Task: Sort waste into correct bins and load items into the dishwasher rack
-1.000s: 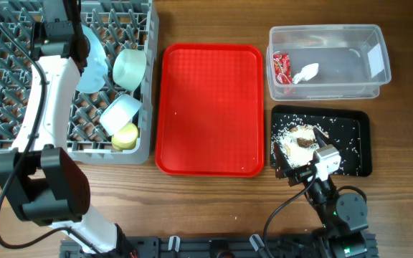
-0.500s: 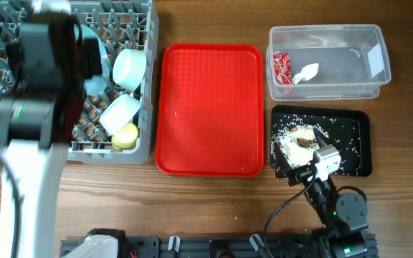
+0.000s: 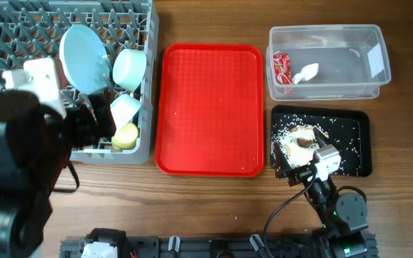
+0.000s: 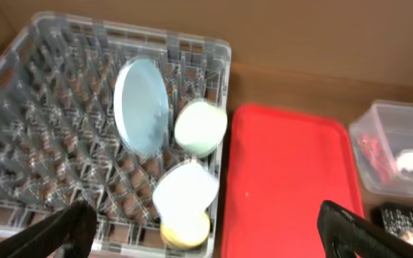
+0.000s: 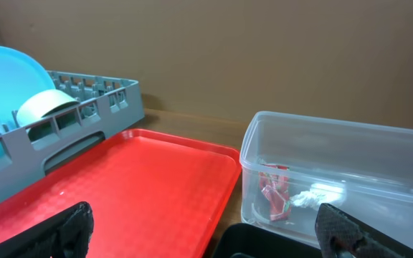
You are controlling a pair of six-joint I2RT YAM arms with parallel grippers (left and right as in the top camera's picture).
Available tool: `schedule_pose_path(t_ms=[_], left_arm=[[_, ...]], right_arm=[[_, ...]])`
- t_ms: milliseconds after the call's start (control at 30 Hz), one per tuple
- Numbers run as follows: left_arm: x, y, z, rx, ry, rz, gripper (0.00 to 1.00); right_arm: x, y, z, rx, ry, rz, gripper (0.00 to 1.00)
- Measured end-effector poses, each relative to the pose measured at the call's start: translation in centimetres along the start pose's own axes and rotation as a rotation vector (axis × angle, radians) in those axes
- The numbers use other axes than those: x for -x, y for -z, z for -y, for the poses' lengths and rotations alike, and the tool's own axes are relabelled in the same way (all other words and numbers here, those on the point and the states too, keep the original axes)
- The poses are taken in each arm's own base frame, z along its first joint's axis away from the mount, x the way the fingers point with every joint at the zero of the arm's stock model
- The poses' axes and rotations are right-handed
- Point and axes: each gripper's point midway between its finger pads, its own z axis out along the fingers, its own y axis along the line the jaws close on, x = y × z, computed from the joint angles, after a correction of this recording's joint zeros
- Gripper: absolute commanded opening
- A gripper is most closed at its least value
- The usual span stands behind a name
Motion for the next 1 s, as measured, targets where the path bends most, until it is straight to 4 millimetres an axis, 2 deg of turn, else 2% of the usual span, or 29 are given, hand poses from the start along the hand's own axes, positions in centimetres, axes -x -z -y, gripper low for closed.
schedule_pose_path(t_ms=[167,200,233,367,567,767,1000], left_arm=[[-5.0,1.6,-1.6,0.062,0.030,-0.170,1.00],[-5.3,1.9,-1.9,0.072,0.043,-0.175,1.00],[-5.3,2.2,-2.0,0.077,0.060,-0.155,1.00],[-2.6,2.7,-1.8,0.038,0.122,0.056,1.00],[-1.8,3.3,-1.6,-0.048,0.177,0.327,1.00],[-4.3,0.4,-0.7,-0.149,0.156,0.473,1.00],[-8.6,-2.6,-0.4,-0.207,0.126,0.535,1.00]], right_arm=[[0.0,0.0,0.0,0.000,0.000,0.000,1.00],[0.0,0.0,0.0,0.000,0.000,0.000,1.00],[0.0,0.0,0.0,0.000,0.000,0.000,1.00],[0.0,0.0,0.0,0.000,0.000,0.000,1.00],[0.0,0.0,0.0,0.000,0.000,0.000,1.00],[0.0,0.0,0.0,0.000,0.000,0.000,1.00],[0.0,0.0,0.0,0.000,0.000,0.000,1.00]])
